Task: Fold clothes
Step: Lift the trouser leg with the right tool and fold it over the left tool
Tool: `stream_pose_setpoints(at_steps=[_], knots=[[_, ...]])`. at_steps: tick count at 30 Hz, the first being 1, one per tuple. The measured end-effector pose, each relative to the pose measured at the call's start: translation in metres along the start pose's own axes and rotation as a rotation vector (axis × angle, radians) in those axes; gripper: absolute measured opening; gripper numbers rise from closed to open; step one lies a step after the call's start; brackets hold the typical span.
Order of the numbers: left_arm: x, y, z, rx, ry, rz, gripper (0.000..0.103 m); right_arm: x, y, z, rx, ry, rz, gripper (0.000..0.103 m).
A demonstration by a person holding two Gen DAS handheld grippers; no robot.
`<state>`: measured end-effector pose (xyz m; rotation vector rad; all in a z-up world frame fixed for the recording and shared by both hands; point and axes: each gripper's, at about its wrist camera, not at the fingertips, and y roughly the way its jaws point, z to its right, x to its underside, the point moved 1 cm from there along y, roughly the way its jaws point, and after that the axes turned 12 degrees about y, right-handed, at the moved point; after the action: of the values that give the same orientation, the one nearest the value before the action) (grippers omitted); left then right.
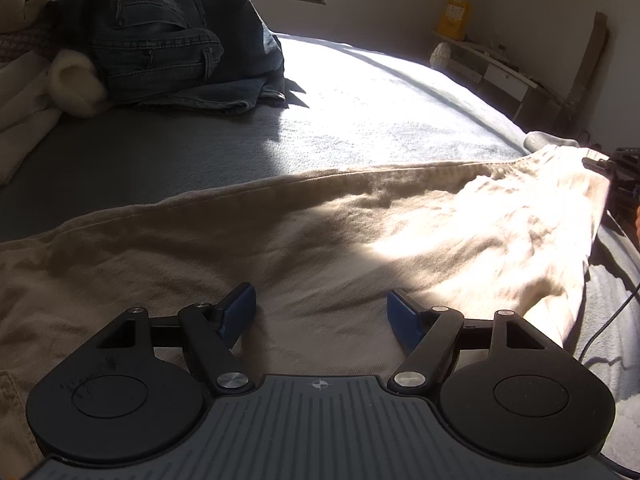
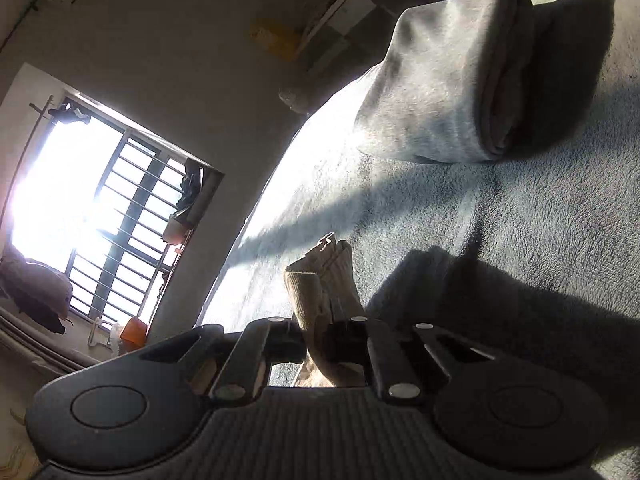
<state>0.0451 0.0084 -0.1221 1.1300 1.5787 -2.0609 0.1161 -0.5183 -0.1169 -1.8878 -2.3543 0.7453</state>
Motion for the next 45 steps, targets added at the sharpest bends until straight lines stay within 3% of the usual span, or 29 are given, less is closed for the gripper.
stream_pose_setpoints(at_steps=[11, 20, 29, 34, 39, 45], knots=[[0.006, -0.004, -0.004, 0.008, -0.033, 0.04, 0.073, 0.098, -0.02, -0.084, -0.302, 0.068, -0.248, 0.009], [0.013, -0.006, -0.004, 0.011, -0.03, 0.079, 0.073, 0.182, -0.012, -0.087, -0.404, 0.207, -0.436, 0.009], [0.023, -0.007, -0.007, 0.033, -0.038, 0.139, 0.074, 0.234, -0.005, -0.107, -0.441, 0.2, -0.613, 0.009], [0.017, -0.022, -0.022, 0.054, -0.147, 0.125, 0.073, 0.253, -0.005, -0.101, -0.441, 0.259, -0.664, 0.01], [0.018, -0.067, -0.052, -0.032, -0.167, 0.135, 0.073, 0.269, -0.002, -0.103, -0.45, 0.279, -0.695, 0.01], [0.044, -0.121, -0.1, -0.151, -0.253, 0.119, 0.073, 0.296, 0.007, -0.115, -0.468, 0.264, -0.765, 0.01]])
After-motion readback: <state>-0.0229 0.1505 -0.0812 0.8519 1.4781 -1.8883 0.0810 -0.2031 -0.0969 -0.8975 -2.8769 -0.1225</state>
